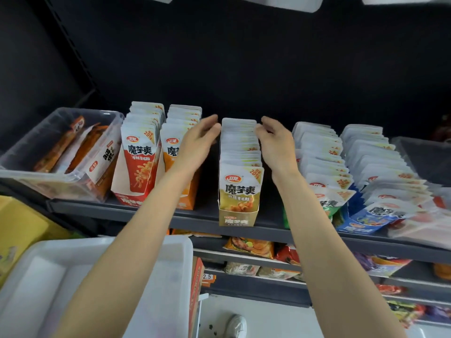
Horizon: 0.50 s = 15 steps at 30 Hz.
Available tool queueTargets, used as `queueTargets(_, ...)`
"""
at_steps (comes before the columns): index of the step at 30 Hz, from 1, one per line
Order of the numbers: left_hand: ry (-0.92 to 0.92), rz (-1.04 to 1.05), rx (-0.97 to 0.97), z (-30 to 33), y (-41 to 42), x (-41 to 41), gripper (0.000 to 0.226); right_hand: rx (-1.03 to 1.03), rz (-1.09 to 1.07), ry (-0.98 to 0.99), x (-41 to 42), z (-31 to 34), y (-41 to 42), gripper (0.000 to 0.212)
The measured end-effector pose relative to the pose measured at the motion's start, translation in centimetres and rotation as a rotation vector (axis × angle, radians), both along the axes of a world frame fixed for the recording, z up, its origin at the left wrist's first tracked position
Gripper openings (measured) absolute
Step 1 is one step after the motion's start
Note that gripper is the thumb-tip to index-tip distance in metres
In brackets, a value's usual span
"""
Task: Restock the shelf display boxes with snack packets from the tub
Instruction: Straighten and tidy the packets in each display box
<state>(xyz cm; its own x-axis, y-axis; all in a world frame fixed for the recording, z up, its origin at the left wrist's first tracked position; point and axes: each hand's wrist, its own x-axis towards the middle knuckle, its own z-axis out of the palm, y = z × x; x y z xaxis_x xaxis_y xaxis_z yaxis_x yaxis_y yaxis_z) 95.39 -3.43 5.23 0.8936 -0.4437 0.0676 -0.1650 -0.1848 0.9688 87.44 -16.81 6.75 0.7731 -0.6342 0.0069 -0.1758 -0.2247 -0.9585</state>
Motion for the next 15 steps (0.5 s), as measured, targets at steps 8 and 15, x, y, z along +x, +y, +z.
queueTargets(8, -0.29, -0.022, 0.355, 1.5, -2.0, 2.3, 0.032, -0.499, 0.177, 0.308, 2.8, 2.4, -2.0, 0.022)
queueTargets(15, -0.488, 0.064, 0.503, 1.0, -3.2, 3.1, 0.028, -0.232, 0.324, 0.391, 4.5, 3.4, -3.8, 0.016)
